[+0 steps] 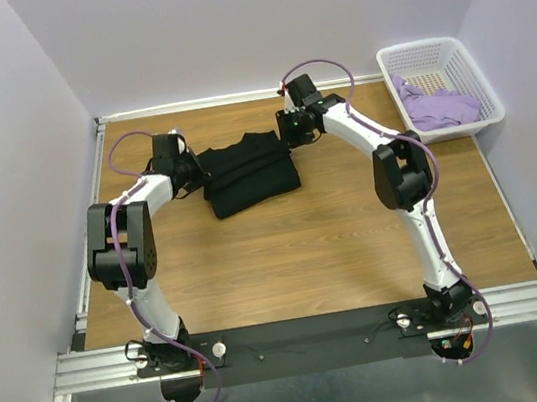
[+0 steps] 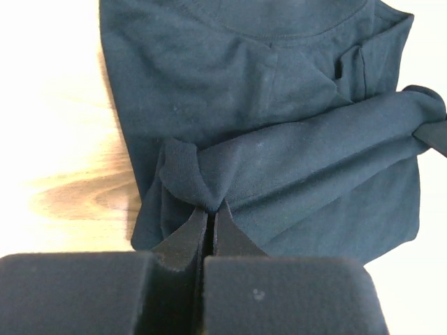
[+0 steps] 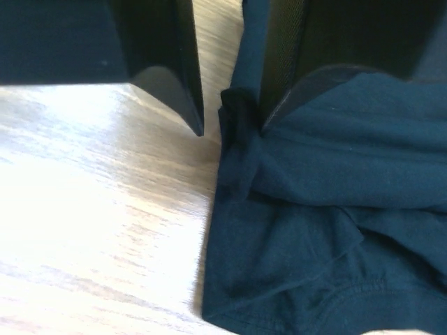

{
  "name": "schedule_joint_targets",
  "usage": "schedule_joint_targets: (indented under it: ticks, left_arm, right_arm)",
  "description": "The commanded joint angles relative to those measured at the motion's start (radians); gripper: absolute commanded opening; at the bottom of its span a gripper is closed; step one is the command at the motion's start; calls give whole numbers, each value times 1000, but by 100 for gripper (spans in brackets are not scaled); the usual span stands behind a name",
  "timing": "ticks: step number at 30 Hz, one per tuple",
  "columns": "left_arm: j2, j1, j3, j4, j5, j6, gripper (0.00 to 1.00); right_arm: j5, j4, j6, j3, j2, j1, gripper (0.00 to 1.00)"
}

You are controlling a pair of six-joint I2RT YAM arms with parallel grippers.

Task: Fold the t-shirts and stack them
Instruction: Fold the tshirt

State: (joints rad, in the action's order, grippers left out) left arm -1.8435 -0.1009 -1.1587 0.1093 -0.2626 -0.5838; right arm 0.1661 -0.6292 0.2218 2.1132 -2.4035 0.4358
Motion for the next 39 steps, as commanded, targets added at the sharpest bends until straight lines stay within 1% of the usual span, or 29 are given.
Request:
schedule_joint_targets:
  ticks: [1, 2, 3, 4, 5, 6, 7, 9, 13, 14, 17, 19, 22, 24, 29, 32, 34, 35, 36, 38, 39]
  left_arm:
    - [55, 18, 68, -77, 68, -91, 0]
    - [90, 18, 88, -86, 94, -111, 1]
    - [105, 18, 97, -86, 108, -117, 2]
    - [119, 18, 102, -88, 121, -123, 3]
    - [147, 20, 111, -86, 134, -131, 5]
    - [161, 20, 122, -89, 144, -142, 10]
    - [185, 21, 128, -91, 149, -146, 13]
    - [208, 23, 140, -92, 154, -151, 19]
    - [283, 23, 169, -97, 174, -175, 22]
    - [299, 23, 178, -97, 172, -175, 25]
    - [366, 21, 218, -94, 181, -165, 53]
    - [404, 23, 255, -71, 210, -162, 66]
    - [487, 23, 304, -45, 252, -152, 66]
    - [539, 23, 335, -48, 244, -127, 66]
    - [523, 15, 392, -46, 211, -94, 65]
    - [494, 3, 406, -57, 175, -97, 55]
    - [478, -31, 392, -68, 168, -99, 42]
    - [455, -48, 369, -74, 168, -99, 38]
    - [439, -60, 357, -80, 157, -102, 34]
    - [399, -82, 337, -89, 132, -108, 31]
    - [351, -85, 324, -91, 116, -119, 30]
  right_arm:
    - [-23, 49, -32, -33, 87, -12, 49]
    - [-20, 55, -30, -54, 118, -14, 55]
    - [-16, 60, -27, -68, 118, -12, 57]
    - [-11, 68, -25, -82, 153, -11, 61]
    - [-7, 80, -19, -102, 170, -9, 63]
    - [-2, 88, -18, -137, 187, -3, 68]
    - [0, 98, -16, -159, 225, 0, 71]
    - [18, 111, -13, -199, 265, 12, 72]
    - [91, 196, 14, -362, 354, 26, 72]
    - [108, 215, 25, -393, 372, 26, 72]
    - [173, 256, 50, -473, 411, 26, 72]
    - [206, 276, 60, -504, 422, 29, 72]
    - [263, 313, 73, -541, 428, 47, 72]
    - [320, 370, 94, -562, 417, 63, 72]
    - [361, 454, 140, -581, 370, 89, 71]
    - [401, 508, 172, -576, 331, 92, 67]
    - [418, 539, 185, -569, 316, 93, 62]
    - [426, 543, 189, -562, 294, 93, 60]
    - [431, 545, 191, -558, 282, 92, 56]
    - [437, 549, 197, -552, 259, 93, 51]
    - [440, 553, 200, -555, 236, 92, 47]
